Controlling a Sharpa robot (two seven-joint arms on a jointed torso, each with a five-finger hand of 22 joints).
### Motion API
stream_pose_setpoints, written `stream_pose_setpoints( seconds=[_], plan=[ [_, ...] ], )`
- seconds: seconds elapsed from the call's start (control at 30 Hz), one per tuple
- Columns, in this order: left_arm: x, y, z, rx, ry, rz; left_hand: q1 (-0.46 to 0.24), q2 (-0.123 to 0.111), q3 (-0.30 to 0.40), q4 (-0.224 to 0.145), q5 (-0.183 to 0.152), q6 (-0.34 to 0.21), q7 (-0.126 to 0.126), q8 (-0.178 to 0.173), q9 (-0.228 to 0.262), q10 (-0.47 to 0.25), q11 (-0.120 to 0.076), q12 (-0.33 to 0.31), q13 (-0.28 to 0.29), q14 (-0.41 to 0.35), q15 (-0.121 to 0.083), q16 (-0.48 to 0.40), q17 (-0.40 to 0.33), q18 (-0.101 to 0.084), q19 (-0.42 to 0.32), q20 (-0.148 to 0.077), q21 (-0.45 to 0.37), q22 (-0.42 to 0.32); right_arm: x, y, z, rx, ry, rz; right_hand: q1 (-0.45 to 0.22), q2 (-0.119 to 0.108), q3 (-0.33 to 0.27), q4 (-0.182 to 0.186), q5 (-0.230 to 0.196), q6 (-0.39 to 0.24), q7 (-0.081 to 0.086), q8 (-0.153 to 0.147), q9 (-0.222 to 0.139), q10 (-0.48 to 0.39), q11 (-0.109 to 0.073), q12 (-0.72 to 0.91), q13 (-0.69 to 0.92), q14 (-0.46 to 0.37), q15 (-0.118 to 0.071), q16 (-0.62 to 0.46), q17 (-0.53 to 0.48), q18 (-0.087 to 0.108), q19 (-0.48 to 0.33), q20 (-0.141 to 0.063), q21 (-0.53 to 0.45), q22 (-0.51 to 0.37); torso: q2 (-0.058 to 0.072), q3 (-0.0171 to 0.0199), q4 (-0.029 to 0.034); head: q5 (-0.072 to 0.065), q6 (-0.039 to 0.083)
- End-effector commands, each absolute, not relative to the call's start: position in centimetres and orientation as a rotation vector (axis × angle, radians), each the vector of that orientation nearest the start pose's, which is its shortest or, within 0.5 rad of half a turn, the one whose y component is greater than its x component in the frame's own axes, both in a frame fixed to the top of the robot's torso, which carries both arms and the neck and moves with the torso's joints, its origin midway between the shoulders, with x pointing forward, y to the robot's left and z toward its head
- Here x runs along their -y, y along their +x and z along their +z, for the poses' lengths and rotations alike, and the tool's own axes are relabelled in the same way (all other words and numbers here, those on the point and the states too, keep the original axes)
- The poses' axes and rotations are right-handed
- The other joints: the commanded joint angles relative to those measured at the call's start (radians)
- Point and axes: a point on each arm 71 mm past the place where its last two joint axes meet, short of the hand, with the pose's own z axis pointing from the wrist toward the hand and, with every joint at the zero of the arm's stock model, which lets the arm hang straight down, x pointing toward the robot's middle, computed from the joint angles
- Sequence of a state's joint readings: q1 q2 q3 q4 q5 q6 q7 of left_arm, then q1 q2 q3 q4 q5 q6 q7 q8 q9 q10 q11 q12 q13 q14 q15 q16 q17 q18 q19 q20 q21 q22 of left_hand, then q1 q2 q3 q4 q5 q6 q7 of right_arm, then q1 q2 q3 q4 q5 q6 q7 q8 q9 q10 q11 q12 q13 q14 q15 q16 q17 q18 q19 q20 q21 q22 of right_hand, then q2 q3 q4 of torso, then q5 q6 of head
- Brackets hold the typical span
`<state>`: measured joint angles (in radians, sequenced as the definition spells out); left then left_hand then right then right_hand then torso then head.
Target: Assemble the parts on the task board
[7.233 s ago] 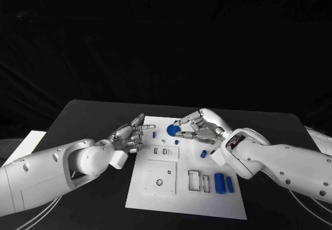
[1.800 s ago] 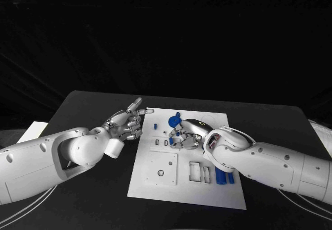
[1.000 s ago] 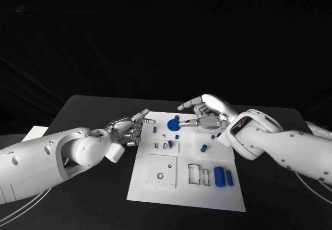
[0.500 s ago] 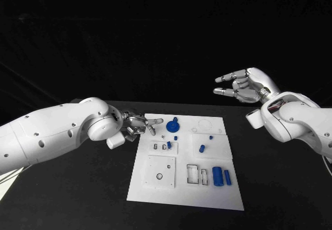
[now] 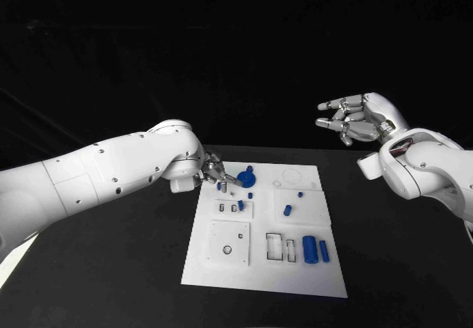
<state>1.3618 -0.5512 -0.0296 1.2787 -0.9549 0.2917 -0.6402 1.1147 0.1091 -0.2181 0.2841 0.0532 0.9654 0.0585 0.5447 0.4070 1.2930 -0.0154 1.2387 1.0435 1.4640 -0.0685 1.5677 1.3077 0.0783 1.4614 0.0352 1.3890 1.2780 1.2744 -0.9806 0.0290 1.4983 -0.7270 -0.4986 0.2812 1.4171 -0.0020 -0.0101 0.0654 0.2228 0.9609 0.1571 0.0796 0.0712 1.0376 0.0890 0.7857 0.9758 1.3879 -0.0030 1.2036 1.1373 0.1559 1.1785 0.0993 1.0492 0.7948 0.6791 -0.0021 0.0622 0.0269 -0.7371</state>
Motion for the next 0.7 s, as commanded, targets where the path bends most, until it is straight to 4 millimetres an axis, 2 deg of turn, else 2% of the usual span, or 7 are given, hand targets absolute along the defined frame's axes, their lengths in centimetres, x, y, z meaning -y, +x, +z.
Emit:
stream_pose_setpoints(
  seconds=[0.03,0.07,0.1,0.17,0.3,0.47,0.7],
  plan=[
    [-13.3,53.8,-16.6,-2.414,-0.042,-0.266,0.016,0.003,0.005,-0.002,0.001,0.013,-0.004,-0.001,0.008,0.017,-0.001,0.014,0.019,0.107,-0.009,0.003,0.263,-0.023,0.021,-0.004,0.016,0.024,28.7,50.8,-10.5,-1.264,0.494,1.049,0.024,-0.008,0.035,-0.001,-0.003,-0.035,0.017,-0.011,-0.005,-0.083,-0.010,-0.173,-0.154,-0.168,0.012,-0.322,-0.297,0.029,-0.118,0.008,-0.196,-0.198,0.002,-0.0017,-0.0004,0.002,0.001],
    [-13.0,53.9,-16.7,-2.419,-0.036,-0.261,0.018,0.003,0.006,-0.002,0.001,0.014,-0.004,-0.002,0.009,0.019,-0.001,0.017,0.023,0.107,-0.009,0.003,0.263,-0.024,0.023,-0.004,0.019,0.030,28.7,50.9,-10.6,-1.262,0.507,1.056,0.025,-0.010,0.058,0.007,-0.004,-0.048,0.018,-0.016,-0.005,-0.081,-0.002,-0.264,-0.253,-0.220,0.026,-0.441,-0.382,0.038,-0.141,0.010,-0.266,-0.241,0.002,-0.0012,-0.0003,0.002,0.000],
    [-12.7,54.0,-16.8,-2.424,-0.029,-0.256,0.018,0.002,0.005,-0.002,0.001,0.013,-0.004,-0.002,0.009,0.019,-0.001,0.017,0.024,0.107,-0.010,0.003,0.263,-0.024,0.023,-0.004,0.020,0.031,28.7,51.0,-10.7,-1.261,0.522,1.064,0.025,-0.013,0.067,0.010,-0.001,-0.040,0.019,-0.012,-0.003,-0.097,0.004,-0.306,-0.293,-0.231,0.024,-0.472,-0.400,0.028,-0.145,0.017,-0.289,-0.257,0.003,-0.0012,-0.0005,0.002,-0.001],
    [-12.3,54.1,-16.9,-2.433,-0.018,-0.249,0.014,-0.003,0.000,0.001,0.000,0.013,-0.004,-0.005,0.012,0.019,-0.001,0.015,0.023,0.107,-0.010,0.003,0.263,-0.025,0.024,-0.005,0.021,0.032,28.7,51.2,-10.8,-1.260,0.542,1.076,0.028,-0.019,0.097,0.018,-0.001,-0.028,0.032,-0.012,-0.004,-0.098,0.026,-0.404,-0.406,-0.279,0.043,-0.567,-0.458,0.027,-0.180,0.035,-0.375,-0.311,0.002,-0.0014,-0.0010,0.003,-0.004],
    [-11.3,54.2,-17.4,-2.449,0.000,-0.239,-0.039,-0.010,-0.035,0.007,-0.004,0.025,-0.008,-0.007,0.028,0.024,-0.005,0.017,0.028,0.107,-0.013,0.003,0.263,-0.030,0.032,-0.008,0.039,0.059,28.6,51.4,-11.0,-1.249,0.567,1.105,-0.002,-0.042,0.133,0.045,-0.020,-0.019,0.055,-0.017,-0.005,-0.064,0.050,-0.530,-0.622,-0.277,0.070,-0.754,-0.608,0.032,-0.165,0.069,-0.558,-0.444,0.003,-0.0018,-0.0008,0.002,-0.007],
    [-10.6,54.2,-17.7,-2.461,0.013,-0.236,-0.064,-0.006,-0.054,0.007,-0.005,0.030,-0.012,-0.005,0.039,0.024,-0.008,0.014,0.025,0.107,-0.016,0.003,0.263,-0.034,0.039,-0.011,0.052,0.080,28.5,51.6,-11.1,-1.245,0.572,1.122,-0.015,-0.059,0.155,0.039,-0.019,-0.019,0.058,-0.017,-0.006,-0.023,0.062,-0.573,-0.764,-0.260,0.090,-0.933,-0.752,0.037,-0.140,0.085,-0.719,-0.563,0.006,-0.0010,-0.0040,0.002,-0.010],
    [-10.2,54.1,-18.2,-2.490,0.034,-0.221,-0.040,0.004,-0.048,-0.002,0.000,0.029,-0.013,-0.004,0.054,0.026,-0.010,0.015,0.027,0.107,-0.018,0.003,0.263,-0.034,0.040,-0.013,0.054,0.082,28.4,51.7,-11.2,-1.245,0.581,1.136,-0.025,-0.066,0.173,0.022,-0.019,-0.015,0.055,-0.017,-0.006,0.003,0.059,-0.585,-0.853,-0.223,0.093,-1.027,-0.838,0.028,-0.092,0.093,-0.800,-0.627,0.010,-0.0007,-0.0053,0.003,-0.012]
  ],
)
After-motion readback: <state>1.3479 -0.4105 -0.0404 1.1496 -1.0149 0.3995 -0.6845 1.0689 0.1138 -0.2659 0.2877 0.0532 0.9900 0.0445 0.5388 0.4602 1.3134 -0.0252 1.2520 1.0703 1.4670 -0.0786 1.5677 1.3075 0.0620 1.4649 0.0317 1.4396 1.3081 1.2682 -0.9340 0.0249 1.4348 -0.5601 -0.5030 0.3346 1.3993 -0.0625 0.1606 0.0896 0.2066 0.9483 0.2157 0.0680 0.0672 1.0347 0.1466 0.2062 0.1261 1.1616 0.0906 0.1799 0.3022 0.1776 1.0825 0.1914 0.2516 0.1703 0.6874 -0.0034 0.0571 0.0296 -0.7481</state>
